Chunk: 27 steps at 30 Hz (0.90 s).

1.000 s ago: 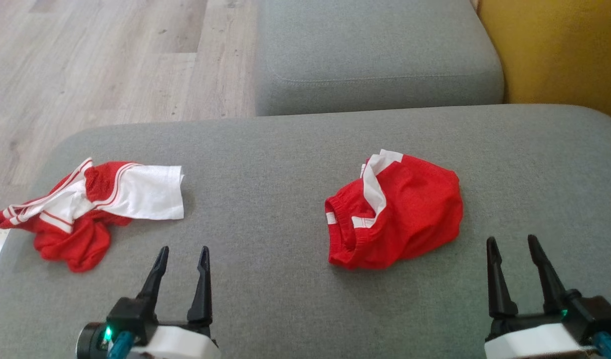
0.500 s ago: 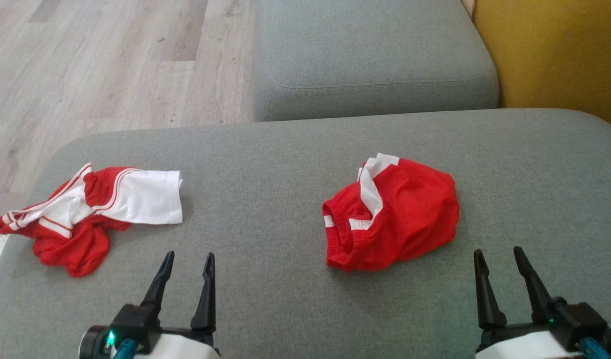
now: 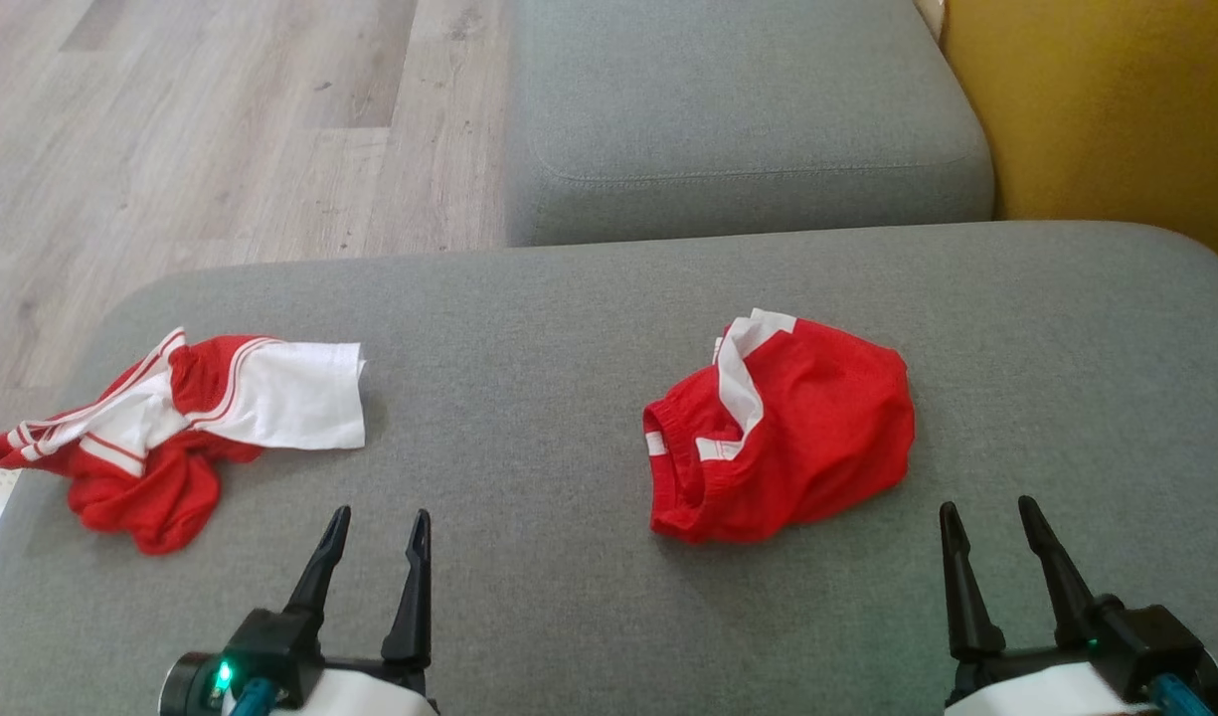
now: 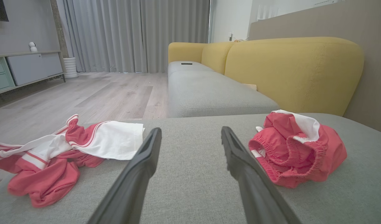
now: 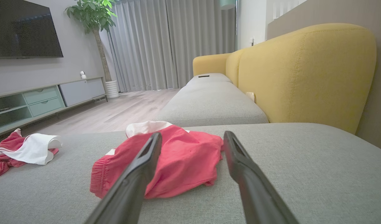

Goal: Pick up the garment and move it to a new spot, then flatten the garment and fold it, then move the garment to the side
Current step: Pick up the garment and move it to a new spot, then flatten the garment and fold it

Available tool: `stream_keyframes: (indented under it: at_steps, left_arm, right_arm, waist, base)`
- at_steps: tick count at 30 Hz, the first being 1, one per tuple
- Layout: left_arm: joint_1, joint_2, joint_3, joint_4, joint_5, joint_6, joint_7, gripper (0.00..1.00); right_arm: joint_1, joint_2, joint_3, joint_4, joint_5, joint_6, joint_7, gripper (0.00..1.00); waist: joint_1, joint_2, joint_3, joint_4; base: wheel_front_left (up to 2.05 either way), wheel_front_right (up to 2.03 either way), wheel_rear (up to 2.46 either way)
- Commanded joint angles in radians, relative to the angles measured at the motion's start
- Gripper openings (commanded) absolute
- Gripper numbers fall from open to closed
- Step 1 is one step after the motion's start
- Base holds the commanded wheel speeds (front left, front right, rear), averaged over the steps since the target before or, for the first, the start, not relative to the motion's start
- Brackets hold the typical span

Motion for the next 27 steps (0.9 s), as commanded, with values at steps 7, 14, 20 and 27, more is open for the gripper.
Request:
stream_keyframes:
  at_steps: [7,14,20,27]
  left_arm:
    - [-0.044,-0.008,0.034,-0.029,0.016,0.006,-0.012,1.0]
    - [-0.045,-0.008,0.032,-0.022,0.017,0.013,-0.012,1.0]
    - [-0.045,-0.008,0.028,-0.013,0.016,0.018,-0.012,1.0]
    - [-0.047,-0.008,0.029,0.0,0.031,0.027,-0.012,1.0]
  right_arm:
    - [-0.031,-0.006,0.028,-0.029,-0.006,0.008,-0.009,1.0]
    - [-0.031,-0.006,0.026,-0.029,-0.007,0.008,-0.009,1.0]
    - [-0.032,-0.006,0.026,-0.031,-0.007,0.008,-0.009,1.0]
    - [-0.037,-0.006,0.026,-0.033,-0.008,0.008,-0.009,1.0]
  waist:
    - [0.0,0.0,0.005,0.0]
    - [0.0,0.0,0.006,0.0]
    - [0.0,0.0,0.01,-0.002]
    - [0.0,0.0,0.02,-0.009]
  base:
    - [0.0,0.0,0.0]
    - [0.0,0.0,0.0]
    - [0.0,0.0,0.0]
    - [0.0,0.0,0.0]
